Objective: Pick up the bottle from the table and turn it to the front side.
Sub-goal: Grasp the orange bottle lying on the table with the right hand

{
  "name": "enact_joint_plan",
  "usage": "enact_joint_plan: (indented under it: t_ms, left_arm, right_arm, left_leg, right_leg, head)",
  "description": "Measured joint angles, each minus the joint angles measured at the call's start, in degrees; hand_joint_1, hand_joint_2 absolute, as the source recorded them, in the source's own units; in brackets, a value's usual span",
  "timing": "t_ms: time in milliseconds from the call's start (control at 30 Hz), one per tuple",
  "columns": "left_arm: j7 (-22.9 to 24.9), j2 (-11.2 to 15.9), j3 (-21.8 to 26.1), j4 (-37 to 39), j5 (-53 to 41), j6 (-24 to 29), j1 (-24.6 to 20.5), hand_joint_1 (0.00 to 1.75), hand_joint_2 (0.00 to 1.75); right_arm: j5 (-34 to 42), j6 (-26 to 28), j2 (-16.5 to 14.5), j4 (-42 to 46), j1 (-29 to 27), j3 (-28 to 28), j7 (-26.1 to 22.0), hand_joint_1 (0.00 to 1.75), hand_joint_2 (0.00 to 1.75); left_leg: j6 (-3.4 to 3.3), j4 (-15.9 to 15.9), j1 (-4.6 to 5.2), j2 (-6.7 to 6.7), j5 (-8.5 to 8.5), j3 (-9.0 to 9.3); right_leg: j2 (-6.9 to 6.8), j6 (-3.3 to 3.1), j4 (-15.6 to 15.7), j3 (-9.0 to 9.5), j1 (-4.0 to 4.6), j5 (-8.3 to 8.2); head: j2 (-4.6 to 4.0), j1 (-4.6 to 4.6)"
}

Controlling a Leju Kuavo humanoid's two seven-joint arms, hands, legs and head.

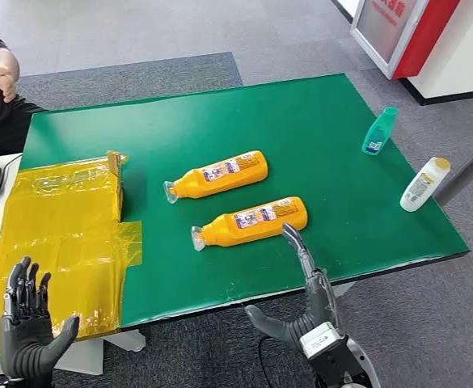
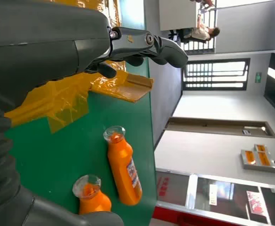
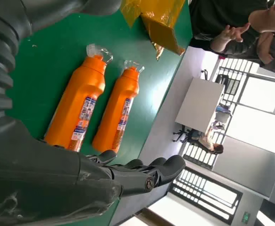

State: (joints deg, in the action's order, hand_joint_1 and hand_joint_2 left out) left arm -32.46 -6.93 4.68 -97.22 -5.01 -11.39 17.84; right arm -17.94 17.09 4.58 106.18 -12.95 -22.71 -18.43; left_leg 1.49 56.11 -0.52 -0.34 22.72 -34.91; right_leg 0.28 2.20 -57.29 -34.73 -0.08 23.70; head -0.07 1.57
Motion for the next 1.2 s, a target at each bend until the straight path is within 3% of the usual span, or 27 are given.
enact_joint_plan:
  t_ms: [733,933,1067,1200]
  left_arm:
    - [0.55,0.03,-0.08,-1.20,-1.77,-0.39,0.31,0.00,1.75]
    - [0.44,0.82,-1.19,-1.75,-2.89,-0.22,0.39,0.00,1.75]
    - [-0.24,1.67,-2.49,-1.59,-2.89,-0.98,-0.32,0.00,1.75]
    - [-0.56,2.35,-3.31,-1.30,-2.87,-1.31,-0.76,0.00,1.75]
  right_arm:
    - [0.20,1.27,-0.21,-0.24,-0.77,0.31,0.80,0.00,1.75]
    - [-7.34,-2.67,-0.21,-0.22,1.52,1.27,7.41,0.00,1.75]
    - [-8.11,-7.74,-0.13,-0.84,6.12,3.80,11.27,0.00,1.75]
    - [-8.43,-9.30,0.12,-1.67,9.00,5.68,12.46,0.00,1.75]
  left_leg:
    - [0.00,0.00,0.00,0.00,0.00,0.00]
    - [0.00,0.00,0.00,0.01,-0.01,0.01]
    - [-0.05,0.00,0.01,0.01,-0.10,0.01]
    - [-0.08,0.00,0.01,0.01,-0.15,0.00]
  right_leg:
    - [0.00,0.00,0.00,-0.01,0.00,0.00]
    - [0.01,0.01,0.00,-0.01,0.00,-0.03]
    - [0.00,0.06,0.00,-0.01,-0.01,-0.12]
    - [0.00,0.06,0.00,0.00,-0.02,-0.18]
  head:
    - [0.00,0.01]
    - [0.00,0.01]
    - [0.00,0.01]
    - [0.00,0.01]
